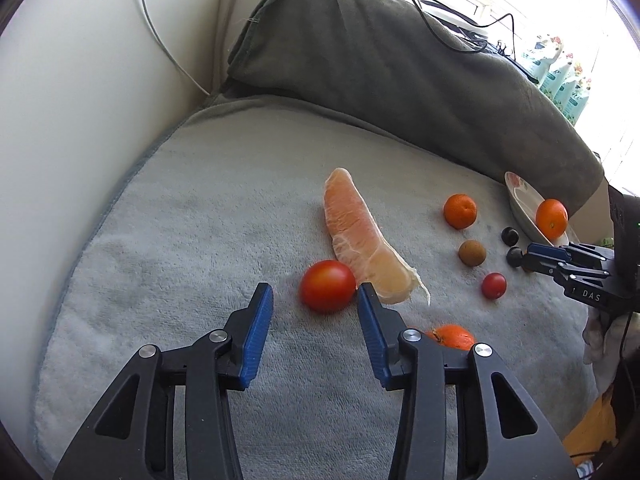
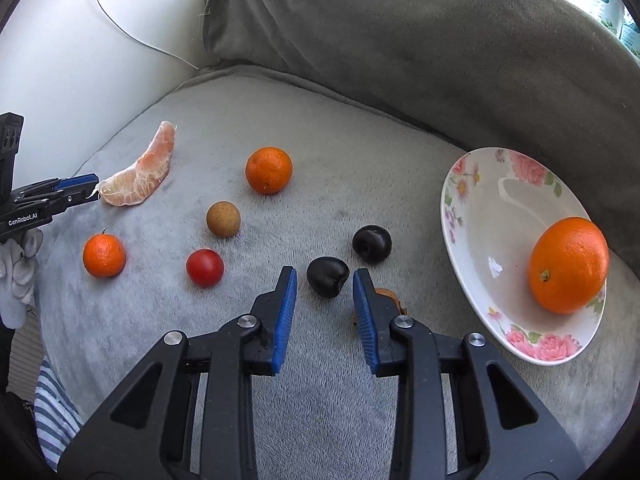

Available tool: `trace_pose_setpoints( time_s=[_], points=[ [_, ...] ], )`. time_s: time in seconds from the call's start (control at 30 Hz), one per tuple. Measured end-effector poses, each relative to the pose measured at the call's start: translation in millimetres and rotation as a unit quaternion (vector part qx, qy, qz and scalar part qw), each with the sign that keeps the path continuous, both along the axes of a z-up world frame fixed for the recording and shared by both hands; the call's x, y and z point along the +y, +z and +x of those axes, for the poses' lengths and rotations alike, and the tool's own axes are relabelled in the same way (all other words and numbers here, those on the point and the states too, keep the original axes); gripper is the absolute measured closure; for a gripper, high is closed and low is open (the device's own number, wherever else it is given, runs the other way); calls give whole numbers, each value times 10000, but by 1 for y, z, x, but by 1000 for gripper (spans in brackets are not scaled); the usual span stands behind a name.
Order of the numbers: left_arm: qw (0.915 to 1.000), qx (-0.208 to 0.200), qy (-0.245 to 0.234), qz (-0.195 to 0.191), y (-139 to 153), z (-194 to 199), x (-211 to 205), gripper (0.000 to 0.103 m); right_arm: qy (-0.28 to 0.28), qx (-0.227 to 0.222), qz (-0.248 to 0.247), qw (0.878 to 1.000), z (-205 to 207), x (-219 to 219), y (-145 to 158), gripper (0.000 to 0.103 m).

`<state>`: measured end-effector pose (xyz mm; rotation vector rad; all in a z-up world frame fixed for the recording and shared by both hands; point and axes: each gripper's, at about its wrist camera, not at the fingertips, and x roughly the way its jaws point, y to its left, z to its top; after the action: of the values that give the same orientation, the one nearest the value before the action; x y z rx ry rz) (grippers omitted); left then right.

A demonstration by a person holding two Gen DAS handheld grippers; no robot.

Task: Organize fruits
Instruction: 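Grasp a dark plum with the right gripper while the left gripper grasps a red tomato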

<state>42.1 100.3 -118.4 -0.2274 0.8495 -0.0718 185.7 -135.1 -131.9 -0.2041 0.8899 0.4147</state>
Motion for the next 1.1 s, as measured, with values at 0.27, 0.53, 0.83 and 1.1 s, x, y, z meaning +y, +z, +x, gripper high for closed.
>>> trace_pose_setpoints(
  time_s=[0.27,0.53,0.83,1.1],
  points=[
    [9998,75,-141,-68,-7,10,-1,61,229,132,-581,9980,10,21,-7,72],
    [9995,137,-201,-178,-12,19,1,61,421,176,-1190,9918,18,40,-13,72],
    [9991,156,-225,-334,-14,20,2,70,423,209,-1336,9899,35,62,-21,79],
    [9990,108,-176,-399,-14,19,4,72,428,181,-1216,9915,36,62,-18,80]
  ],
)
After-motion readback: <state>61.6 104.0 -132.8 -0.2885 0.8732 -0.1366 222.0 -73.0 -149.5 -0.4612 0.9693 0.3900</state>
